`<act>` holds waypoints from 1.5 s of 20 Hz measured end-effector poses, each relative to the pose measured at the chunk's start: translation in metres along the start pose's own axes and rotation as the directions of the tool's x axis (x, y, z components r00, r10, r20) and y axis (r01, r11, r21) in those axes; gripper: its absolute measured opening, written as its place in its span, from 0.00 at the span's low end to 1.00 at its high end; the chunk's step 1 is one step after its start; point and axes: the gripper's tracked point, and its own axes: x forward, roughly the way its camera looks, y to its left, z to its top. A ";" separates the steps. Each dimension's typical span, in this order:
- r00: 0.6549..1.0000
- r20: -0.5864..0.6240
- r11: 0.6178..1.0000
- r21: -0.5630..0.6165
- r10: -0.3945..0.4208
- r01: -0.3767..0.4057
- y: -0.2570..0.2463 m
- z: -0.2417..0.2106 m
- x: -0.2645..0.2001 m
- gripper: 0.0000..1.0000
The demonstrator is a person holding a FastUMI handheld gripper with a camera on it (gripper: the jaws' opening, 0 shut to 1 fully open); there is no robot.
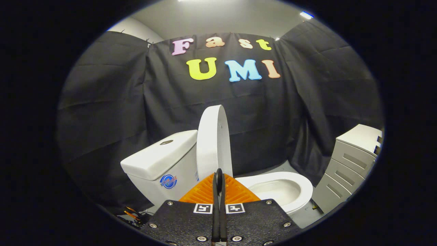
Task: Open the toilet lid.
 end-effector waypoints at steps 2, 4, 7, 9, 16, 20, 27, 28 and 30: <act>1.000 0.006 0.999 -0.025 0.019 -0.019 0.015 -0.001 0.003 0.00; 0.999 0.009 0.999 -0.037 0.032 -0.031 0.025 -0.003 0.004 0.00; 0.999 0.025 0.997 -0.061 0.038 -0.036 0.040 -0.005 0.006 0.00; 0.998 0.048 0.995 -0.098 0.036 -0.031 0.047 -0.005 0.006 0.00; 0.995 0.068 0.987 -0.152 0.067 -0.056 0.073 -0.011 0.012 0.00; 0.994 0.080 0.989 -0.132 0.079 -0.068 0.068 -0.009 0.013 0.00; 0.988 0.105 0.990 -0.097 0.110 -0.100 0.051 0.012 -0.012 0.60; 0.986 0.122 0.989 -0.107 0.111 -0.098 0.048 0.018 -0.019 0.75; 0.981 0.148 0.987 -0.117 0.125 -0.108 0.040 0.028 -0.031 0.89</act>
